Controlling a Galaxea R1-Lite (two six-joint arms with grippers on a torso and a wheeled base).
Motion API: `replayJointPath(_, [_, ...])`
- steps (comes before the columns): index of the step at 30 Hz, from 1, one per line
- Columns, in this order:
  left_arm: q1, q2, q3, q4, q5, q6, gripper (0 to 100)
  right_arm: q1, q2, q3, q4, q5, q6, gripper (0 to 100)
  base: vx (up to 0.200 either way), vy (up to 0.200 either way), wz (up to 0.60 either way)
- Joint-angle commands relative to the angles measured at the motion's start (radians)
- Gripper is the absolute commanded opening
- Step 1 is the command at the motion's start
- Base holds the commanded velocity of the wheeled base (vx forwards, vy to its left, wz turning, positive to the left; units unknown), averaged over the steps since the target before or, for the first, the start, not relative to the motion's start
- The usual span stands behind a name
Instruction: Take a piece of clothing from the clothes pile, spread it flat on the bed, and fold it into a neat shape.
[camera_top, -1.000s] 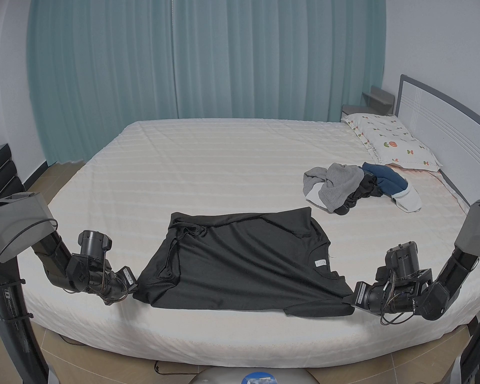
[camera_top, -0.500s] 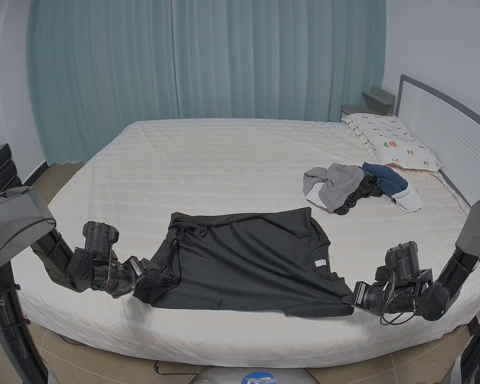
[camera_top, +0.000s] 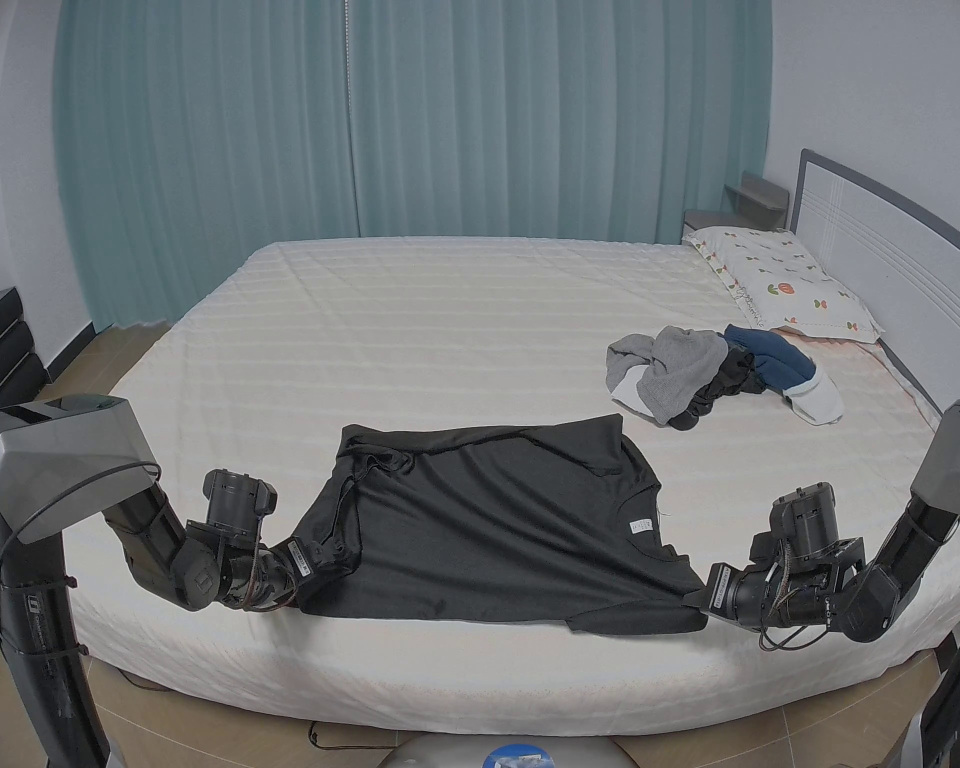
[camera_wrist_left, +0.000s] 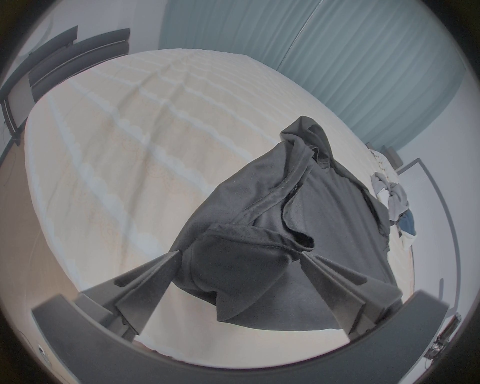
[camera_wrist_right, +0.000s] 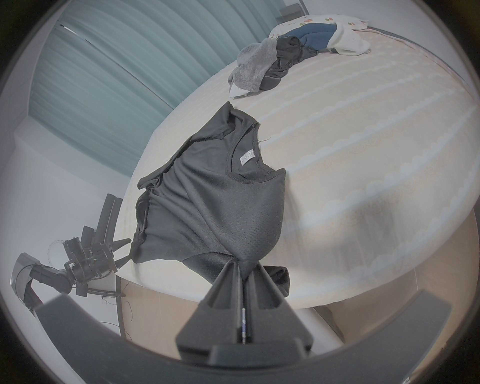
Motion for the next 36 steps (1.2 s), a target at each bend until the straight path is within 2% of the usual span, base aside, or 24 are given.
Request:
replayJointPath(1, [0.0, 0.03, 0.001, 0.001, 0.024, 0.009, 0, 0.0, -0.002, 0.0, 0.001, -0.001, 0.0, 0, 0.0, 0.0, 0.0])
replayJointPath(5, [0.003, 0.033, 0.006, 0.012, 0.064, 0.052, 0, 0.0, -0.012, 0.005, 0.006, -0.001, 0.0, 0, 0.0, 0.0, 0.0])
replayJointPath(11, [0.015, 0.021, 0.009, 0.027, 0.1, 0.064, 0, 0.002, -0.028, 0.032, 0.004, -0.001, -0.003, 0, 0.0, 0.0, 0.0])
replayJointPath(19, [0.051, -0.093, -0.004, 0.218, 0.133, 0.101, 0, 0.014, -0.115, 0.071, 0.02, 0.002, 0.0, 0, 0.0, 0.0, 0.0])
replayJointPath(25, [0.055, -0.163, 0.009, 0.366, 0.153, 0.146, 0, 0.017, -0.199, 0.097, 0.165, 0.021, -0.019, 0, 0.0, 0.0, 0.0])
replayJointPath(31, [0.046, -0.186, -0.001, 0.549, 0.154, 0.178, 0, 0.017, -0.189, 0.112, 0.194, 0.011, -0.054, 0, 0.0, 0.0, 0.0])
replayJointPath(36, [0.037, -0.177, -0.002, 0.57, 0.153, 0.179, 0, 0.03, -0.118, 0.11, 0.185, 0.01, -0.065, 0, 0.0, 0.0, 0.0])
